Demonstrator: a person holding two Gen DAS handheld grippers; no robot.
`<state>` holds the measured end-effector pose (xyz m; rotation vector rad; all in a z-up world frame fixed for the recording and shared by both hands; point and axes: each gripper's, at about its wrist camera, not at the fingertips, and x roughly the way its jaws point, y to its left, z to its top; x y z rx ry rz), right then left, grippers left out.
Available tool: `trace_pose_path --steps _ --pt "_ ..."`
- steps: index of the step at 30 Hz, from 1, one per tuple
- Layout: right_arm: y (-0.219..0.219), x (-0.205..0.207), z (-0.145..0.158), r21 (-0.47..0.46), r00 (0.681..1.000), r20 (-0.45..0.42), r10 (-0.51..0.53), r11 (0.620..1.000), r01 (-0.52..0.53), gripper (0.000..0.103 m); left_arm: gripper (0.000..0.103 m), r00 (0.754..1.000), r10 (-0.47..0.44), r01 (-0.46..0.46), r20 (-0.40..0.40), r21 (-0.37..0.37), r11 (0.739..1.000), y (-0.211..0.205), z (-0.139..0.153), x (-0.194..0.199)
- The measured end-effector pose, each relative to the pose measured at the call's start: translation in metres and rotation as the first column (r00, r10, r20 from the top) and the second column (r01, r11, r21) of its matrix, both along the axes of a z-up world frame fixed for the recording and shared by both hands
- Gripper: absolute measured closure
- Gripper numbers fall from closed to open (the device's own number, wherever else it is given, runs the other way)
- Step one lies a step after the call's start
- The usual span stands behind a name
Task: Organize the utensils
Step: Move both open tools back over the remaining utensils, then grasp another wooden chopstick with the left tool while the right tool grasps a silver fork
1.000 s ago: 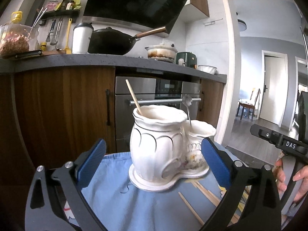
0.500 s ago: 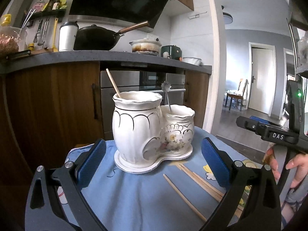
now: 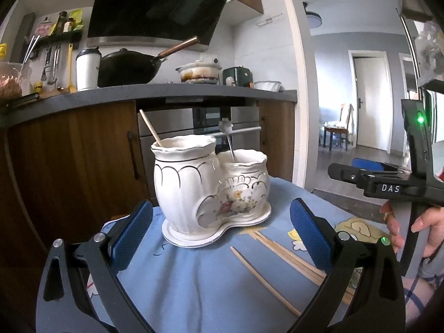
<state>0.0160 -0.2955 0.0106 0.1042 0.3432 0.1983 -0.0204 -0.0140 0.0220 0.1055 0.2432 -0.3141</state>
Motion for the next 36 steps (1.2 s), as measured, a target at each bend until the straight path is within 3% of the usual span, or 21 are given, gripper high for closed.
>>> trace_pose_path --steps 6,9,17,21,25,31,36 --pt "-0.011 0.000 -0.015 -0.005 0.996 -0.089 -0.004 1.000 0.004 0.005 0.005 0.995 -0.049 0.049 -0.088 0.001 0.999 -0.003 -0.006 0.003" --pt "-0.014 0.001 -0.025 -0.006 0.990 -0.144 -0.002 1.000 0.001 0.005 0.005 0.990 -0.028 0.031 -0.138 0.026 0.999 -0.005 -0.010 0.008" --pt "-0.002 -0.004 -0.045 -0.108 0.974 -0.228 0.008 0.994 -0.034 0.005 0.005 0.946 0.014 -0.004 -0.325 0.033 0.999 -0.007 -0.033 0.026" --pt "0.003 -0.001 -0.049 -0.118 0.965 -0.259 0.025 0.991 -0.057 0.005 0.005 0.931 0.007 0.010 -0.365 0.044 0.999 -0.012 -0.041 0.029" --pt "0.012 0.002 -0.049 -0.109 0.959 -0.275 0.070 0.989 -0.104 0.008 0.005 0.931 -0.001 0.028 -0.364 0.067 0.997 -0.018 -0.045 0.027" --pt "0.027 0.014 -0.047 -0.126 0.943 -0.317 0.101 0.981 -0.147 0.037 0.006 0.924 -0.001 0.031 -0.383 0.072 0.997 -0.022 -0.048 0.030" --pt "0.024 0.029 -0.054 -0.060 0.913 -0.387 0.128 0.985 -0.164 0.057 0.006 0.918 -0.025 0.064 -0.395 0.085 0.994 -0.028 -0.052 0.029"
